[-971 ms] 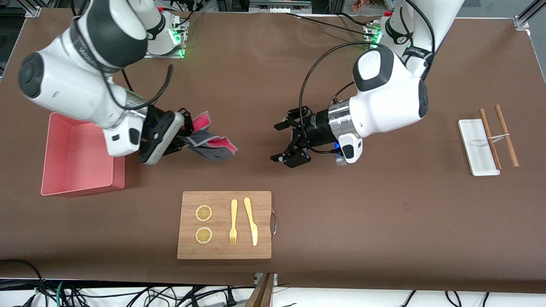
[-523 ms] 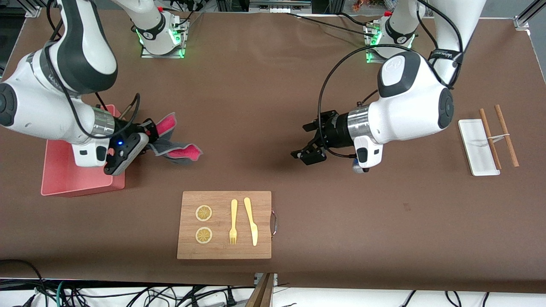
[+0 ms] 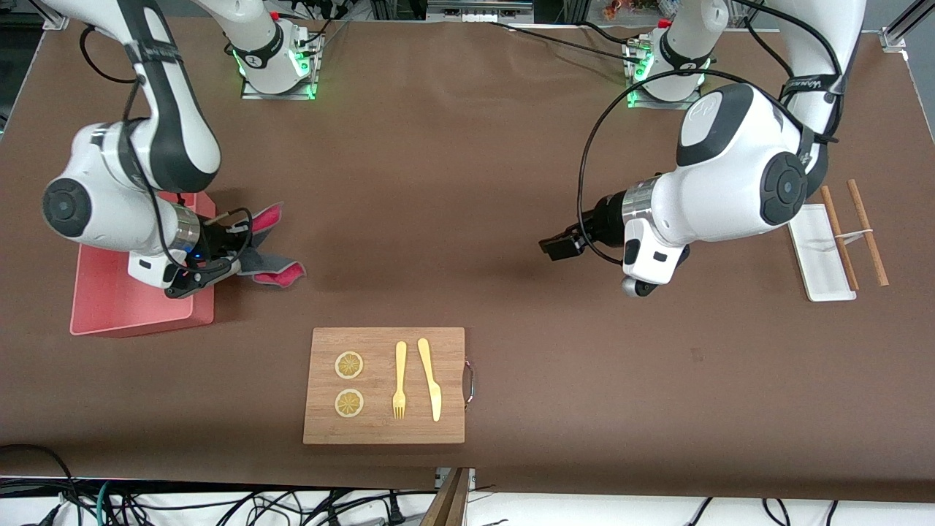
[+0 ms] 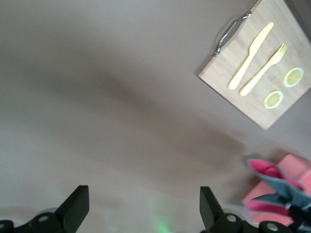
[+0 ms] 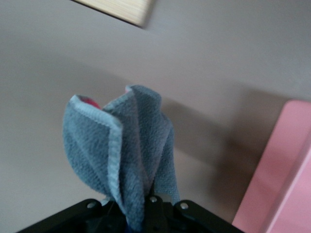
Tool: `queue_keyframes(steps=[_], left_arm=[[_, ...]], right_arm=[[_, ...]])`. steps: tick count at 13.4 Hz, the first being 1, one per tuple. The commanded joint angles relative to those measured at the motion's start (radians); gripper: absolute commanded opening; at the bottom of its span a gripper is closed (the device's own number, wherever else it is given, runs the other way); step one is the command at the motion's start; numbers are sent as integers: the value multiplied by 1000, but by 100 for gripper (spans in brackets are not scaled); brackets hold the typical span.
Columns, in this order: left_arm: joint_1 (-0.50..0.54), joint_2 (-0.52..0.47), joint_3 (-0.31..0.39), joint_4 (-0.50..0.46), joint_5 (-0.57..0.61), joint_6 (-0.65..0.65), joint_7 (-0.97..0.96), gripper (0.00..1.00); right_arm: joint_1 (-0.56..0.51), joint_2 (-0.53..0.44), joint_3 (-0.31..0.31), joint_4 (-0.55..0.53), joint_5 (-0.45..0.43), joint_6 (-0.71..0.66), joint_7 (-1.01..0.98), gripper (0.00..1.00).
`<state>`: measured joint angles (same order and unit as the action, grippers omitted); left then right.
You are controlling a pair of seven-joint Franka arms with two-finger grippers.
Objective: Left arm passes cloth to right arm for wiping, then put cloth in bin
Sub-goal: 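Carry the cloth over the pink bin with the right gripper while the left gripper rests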
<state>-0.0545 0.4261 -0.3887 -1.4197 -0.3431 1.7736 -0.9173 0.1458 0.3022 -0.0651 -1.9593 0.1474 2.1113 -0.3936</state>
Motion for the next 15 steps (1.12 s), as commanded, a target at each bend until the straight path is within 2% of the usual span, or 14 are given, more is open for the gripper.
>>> queue_keyframes(steps=[1, 6, 11, 13, 14, 15], left_arm=[[8, -52, 1, -1, 120, -84, 165, 100], [8, -128, 1, 1, 301, -137, 257, 100], [27, -171, 7, 1, 391, -226, 533, 100], [88, -178, 5, -1, 392, -230, 657, 100], [84, -193, 30, -13, 389, -223, 708, 100], [50, -211, 92, -19, 389, -223, 744, 100]], right_arm=[[-6, 8, -5, -151, -43, 200, 59, 0], [6, 81, -2, -161, -45, 220, 229, 0], [96, 101, 5, -150, -29, 223, 392, 0], [127, 113, 33, -132, -25, 223, 510, 0], [138, 124, 53, -115, -6, 223, 553, 0], [152, 136, 67, -98, 20, 223, 591, 0]])
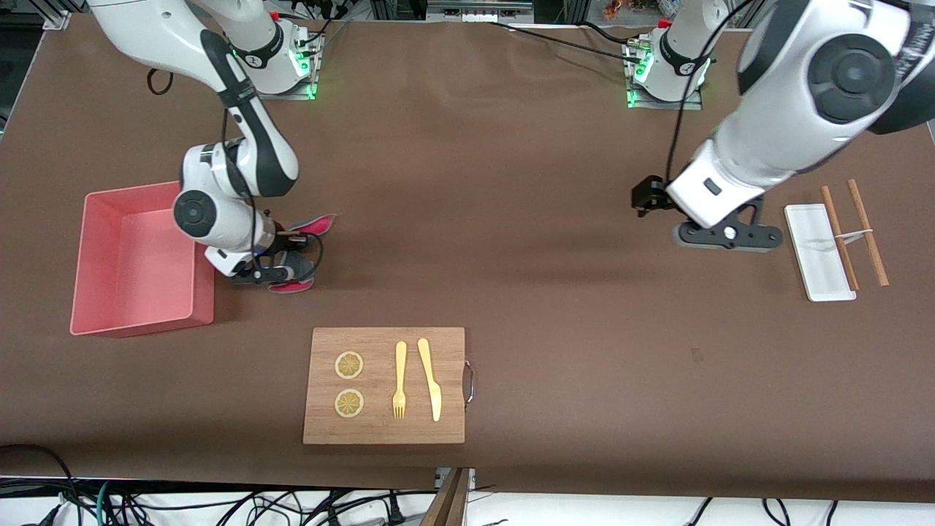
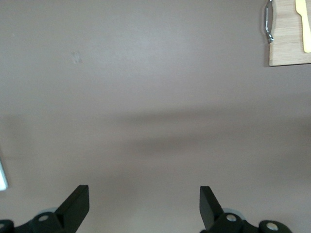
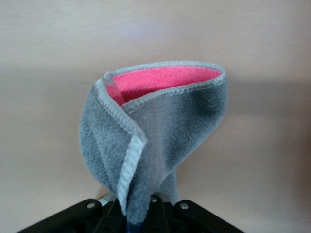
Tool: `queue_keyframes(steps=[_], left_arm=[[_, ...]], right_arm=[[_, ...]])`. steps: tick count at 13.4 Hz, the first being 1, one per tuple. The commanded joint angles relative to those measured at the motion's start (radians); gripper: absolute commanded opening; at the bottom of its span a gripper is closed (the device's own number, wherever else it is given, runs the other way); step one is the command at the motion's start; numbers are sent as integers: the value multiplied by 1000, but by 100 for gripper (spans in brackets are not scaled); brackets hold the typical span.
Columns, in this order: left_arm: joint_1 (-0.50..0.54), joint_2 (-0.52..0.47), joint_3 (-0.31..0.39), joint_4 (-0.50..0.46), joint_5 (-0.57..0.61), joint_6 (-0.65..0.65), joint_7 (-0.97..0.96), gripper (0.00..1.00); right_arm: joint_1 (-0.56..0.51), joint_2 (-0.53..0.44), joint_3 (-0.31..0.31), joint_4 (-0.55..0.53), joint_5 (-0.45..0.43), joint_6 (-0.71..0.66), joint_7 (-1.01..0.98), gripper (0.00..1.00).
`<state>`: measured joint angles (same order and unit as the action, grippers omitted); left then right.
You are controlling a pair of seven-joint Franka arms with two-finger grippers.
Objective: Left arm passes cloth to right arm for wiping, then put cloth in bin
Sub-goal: 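Carry the cloth over the pink bin with the right gripper while the left gripper rests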
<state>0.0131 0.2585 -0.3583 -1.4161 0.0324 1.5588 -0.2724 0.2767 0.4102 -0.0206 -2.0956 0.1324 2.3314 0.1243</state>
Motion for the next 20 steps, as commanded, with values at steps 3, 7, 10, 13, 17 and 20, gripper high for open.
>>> queue_keyframes(steps=[3, 7, 10, 13, 17, 20], left_arm=[[-56, -137, 215, -160, -3, 61, 238, 100], [-56, -308, 275, -379, -2, 187, 248, 100], [-45, -283, 274, -333, -2, 121, 252, 100], [-45, -280, 274, -331, -2, 121, 254, 100], [-45, -280, 274, -330, 1, 121, 255, 100], [-45, -280, 272, -330, 3, 122, 254, 100]], right_arm=[[82, 77, 74, 107, 75, 5, 266, 0], [127, 99, 171, 187, 94, -1, 507, 0], [105, 87, 183, 171, 95, -9, 474, 0], [-9, 59, 183, 91, 95, -9, 295, 0], [-169, 13, 169, -3, 95, -9, 22, 0], [-301, 25, 142, -18, 14, -3, -197, 0]])
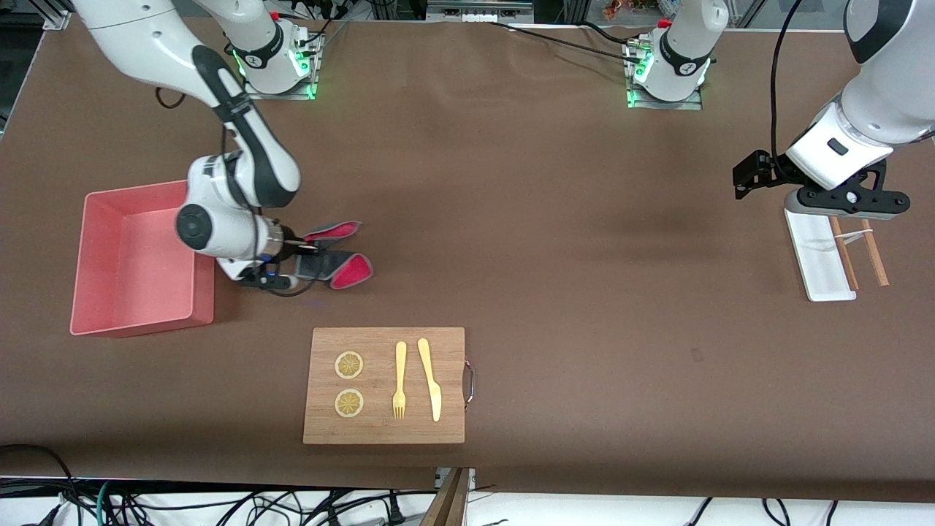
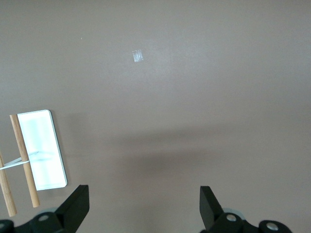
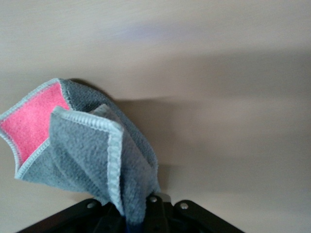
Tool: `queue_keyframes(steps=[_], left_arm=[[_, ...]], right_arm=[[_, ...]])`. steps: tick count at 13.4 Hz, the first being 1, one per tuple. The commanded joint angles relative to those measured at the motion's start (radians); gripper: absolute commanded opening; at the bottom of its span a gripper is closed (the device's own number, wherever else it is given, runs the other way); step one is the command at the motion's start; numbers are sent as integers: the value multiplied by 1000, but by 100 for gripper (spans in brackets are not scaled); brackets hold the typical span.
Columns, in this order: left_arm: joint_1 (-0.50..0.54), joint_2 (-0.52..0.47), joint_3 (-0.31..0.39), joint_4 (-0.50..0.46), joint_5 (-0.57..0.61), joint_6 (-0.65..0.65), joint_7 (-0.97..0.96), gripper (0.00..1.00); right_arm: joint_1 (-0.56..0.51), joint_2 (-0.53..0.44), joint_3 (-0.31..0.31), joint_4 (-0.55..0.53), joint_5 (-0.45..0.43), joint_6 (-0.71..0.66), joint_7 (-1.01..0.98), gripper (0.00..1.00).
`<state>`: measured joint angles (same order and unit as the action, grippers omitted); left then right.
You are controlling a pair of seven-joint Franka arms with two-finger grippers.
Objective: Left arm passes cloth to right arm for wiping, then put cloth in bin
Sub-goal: 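Carry the cloth over the pink bin with the right gripper while the left gripper rests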
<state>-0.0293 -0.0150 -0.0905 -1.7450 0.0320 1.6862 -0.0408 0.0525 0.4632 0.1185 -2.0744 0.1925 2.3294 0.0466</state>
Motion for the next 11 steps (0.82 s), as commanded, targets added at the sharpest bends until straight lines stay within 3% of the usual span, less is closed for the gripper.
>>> queue_keyframes(steps=[1, 2, 5, 11], left_arm=[[-3, -6, 6, -1, 3, -5, 22, 100], [-3, -6, 5, -1, 3, -5, 24, 100], [-3, -6, 5, -1, 2, -6, 24, 100], [-3, -5, 5, -2, 2, -6, 24, 100]], right_arm=[[-103, -25, -14, -38, -95, -1, -157, 0], [-106, -26, -48, -32, -137, -2, -190, 0], [-111, -66, -85, -12, -148, -28, -252, 0], [-111, -127, -92, 187, -160, -358, -243, 0]])
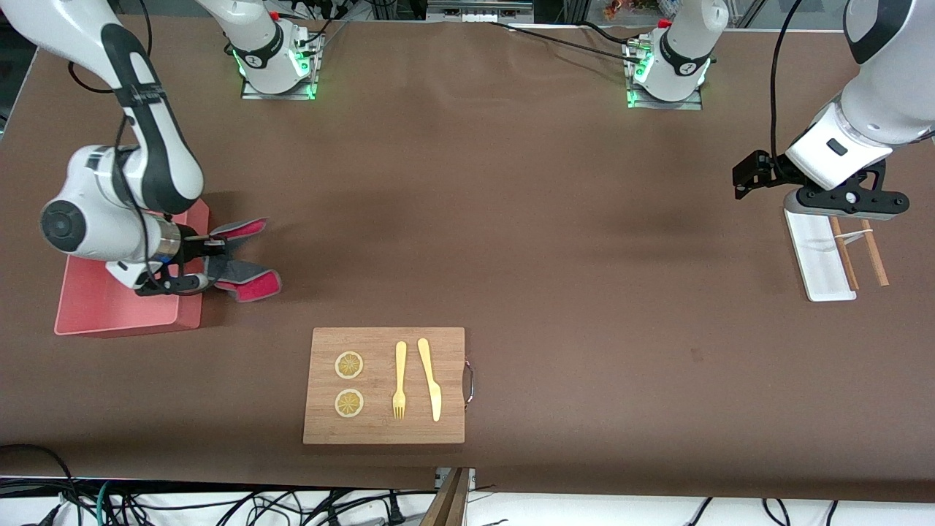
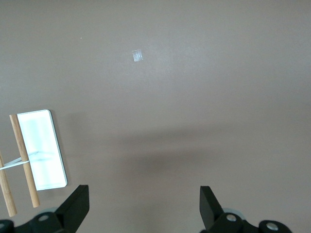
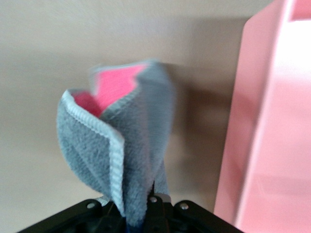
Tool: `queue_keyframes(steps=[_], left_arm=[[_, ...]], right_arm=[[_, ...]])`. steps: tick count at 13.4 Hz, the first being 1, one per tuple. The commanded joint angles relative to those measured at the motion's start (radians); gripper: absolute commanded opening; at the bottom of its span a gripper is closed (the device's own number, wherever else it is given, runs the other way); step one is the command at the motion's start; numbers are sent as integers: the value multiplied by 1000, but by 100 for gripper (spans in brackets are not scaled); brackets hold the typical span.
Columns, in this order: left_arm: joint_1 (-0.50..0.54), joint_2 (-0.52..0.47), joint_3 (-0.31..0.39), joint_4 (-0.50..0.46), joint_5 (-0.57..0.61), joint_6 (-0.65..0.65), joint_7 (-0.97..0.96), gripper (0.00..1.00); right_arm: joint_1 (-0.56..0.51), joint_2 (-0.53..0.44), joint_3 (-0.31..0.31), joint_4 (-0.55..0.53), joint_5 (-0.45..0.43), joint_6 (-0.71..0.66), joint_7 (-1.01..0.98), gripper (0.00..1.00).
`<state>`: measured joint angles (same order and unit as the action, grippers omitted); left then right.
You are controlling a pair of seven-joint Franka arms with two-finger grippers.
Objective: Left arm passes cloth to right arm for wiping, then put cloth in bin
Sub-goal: 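Lower the cloth into the pink bin and open the right gripper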
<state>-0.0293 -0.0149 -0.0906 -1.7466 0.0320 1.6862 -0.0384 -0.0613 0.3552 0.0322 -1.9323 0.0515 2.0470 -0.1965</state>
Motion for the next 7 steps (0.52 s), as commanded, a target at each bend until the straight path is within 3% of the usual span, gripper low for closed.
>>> queue_keyframes(steps=[1, 7], left_arm=[[-3, -5, 5, -1, 2, -6, 22, 100], [-3, -5, 5, -1, 2, -6, 22, 100]], right_arm=[[2, -42, -6, 47, -27, -99, -1, 0], [-67, -157, -6, 47, -160, -175, -90, 0]])
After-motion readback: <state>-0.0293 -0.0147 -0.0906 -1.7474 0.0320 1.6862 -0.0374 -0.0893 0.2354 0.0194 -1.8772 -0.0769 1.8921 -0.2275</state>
